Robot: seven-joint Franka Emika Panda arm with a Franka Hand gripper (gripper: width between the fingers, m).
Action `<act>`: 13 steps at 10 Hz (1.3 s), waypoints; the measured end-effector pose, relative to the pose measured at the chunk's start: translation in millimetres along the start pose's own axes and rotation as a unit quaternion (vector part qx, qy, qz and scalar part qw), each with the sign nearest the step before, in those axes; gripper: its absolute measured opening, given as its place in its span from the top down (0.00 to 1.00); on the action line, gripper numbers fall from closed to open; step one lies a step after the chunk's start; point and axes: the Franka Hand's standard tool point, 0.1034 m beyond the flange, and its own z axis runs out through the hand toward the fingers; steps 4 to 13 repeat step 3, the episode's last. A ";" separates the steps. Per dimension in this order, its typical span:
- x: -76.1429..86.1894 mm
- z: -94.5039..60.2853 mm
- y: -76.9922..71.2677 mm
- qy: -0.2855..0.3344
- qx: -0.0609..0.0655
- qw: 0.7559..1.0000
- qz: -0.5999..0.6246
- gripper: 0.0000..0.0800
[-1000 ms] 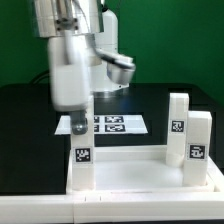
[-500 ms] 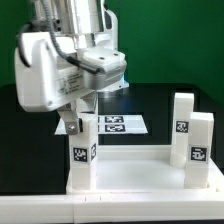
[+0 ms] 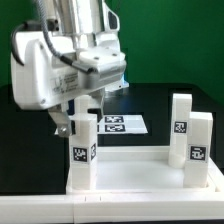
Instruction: Assemble desk
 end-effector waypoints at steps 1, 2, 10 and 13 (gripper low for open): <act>-8.8 -17.5 -3.2 -0.013 0.009 1.000 -0.007 0.21; -13.7 -31.4 -6.6 -0.023 0.013 1.000 -0.008 0.19; -15.7 -39.3 -11.2 -0.028 0.017 0.999 -0.008 0.19; -15.7 -39.3 -11.2 -0.028 0.017 0.999 -0.008 0.19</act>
Offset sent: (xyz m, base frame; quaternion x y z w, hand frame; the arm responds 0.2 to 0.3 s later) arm 0.0000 0.0000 0.0000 0.0000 0.0000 0.0000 1.0000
